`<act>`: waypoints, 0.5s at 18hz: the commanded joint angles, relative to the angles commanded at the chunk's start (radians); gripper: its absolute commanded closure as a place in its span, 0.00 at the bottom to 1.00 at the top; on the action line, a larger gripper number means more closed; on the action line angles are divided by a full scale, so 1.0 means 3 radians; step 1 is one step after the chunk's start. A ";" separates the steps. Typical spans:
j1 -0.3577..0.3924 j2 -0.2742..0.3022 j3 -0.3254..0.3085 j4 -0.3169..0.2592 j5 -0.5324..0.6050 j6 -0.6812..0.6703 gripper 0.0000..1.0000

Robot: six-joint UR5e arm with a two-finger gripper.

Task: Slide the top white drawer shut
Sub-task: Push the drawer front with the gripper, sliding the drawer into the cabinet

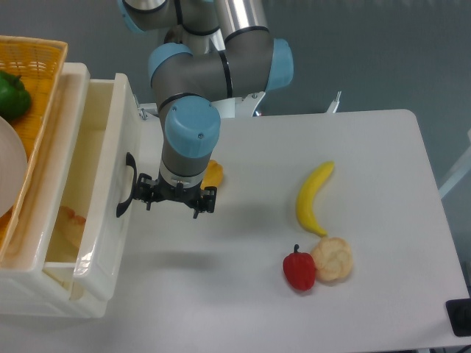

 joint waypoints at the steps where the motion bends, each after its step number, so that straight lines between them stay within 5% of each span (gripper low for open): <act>1: -0.0010 -0.0005 0.0000 0.0000 0.0000 0.0000 0.00; 9: -0.0102 0.0010 0.0015 0.0000 0.0000 -0.0082 0.00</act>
